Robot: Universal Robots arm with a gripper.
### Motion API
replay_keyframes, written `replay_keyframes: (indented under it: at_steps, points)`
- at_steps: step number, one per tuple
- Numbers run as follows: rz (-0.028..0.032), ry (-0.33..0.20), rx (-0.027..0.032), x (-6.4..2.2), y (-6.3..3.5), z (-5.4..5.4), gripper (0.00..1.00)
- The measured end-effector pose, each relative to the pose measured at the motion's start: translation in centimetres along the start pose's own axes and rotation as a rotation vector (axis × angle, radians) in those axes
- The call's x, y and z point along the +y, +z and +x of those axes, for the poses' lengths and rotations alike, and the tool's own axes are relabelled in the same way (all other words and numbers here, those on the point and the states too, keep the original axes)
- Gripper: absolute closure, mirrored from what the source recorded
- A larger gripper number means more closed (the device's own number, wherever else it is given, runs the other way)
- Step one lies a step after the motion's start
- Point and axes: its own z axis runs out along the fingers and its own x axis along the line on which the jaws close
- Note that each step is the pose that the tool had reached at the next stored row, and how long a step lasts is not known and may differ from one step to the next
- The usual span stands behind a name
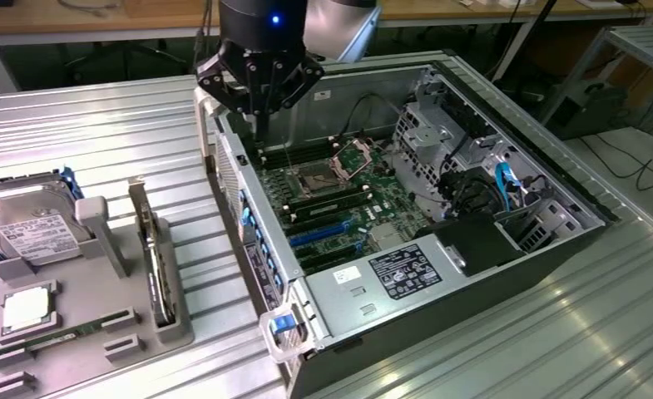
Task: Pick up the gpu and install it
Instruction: 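Reach for the gpu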
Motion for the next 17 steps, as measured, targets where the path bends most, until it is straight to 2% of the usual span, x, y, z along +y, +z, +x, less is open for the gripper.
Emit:
replay_keyframes:
  at_steps: [2, 17]
  points:
    - [-0.0005, -0.026, 0.0011, -1.26, 0.28, 1.6, 0.89]
    - [-0.0011, -0.055, 0.0024, -2.65, 0.78, 3.7, 0.89]
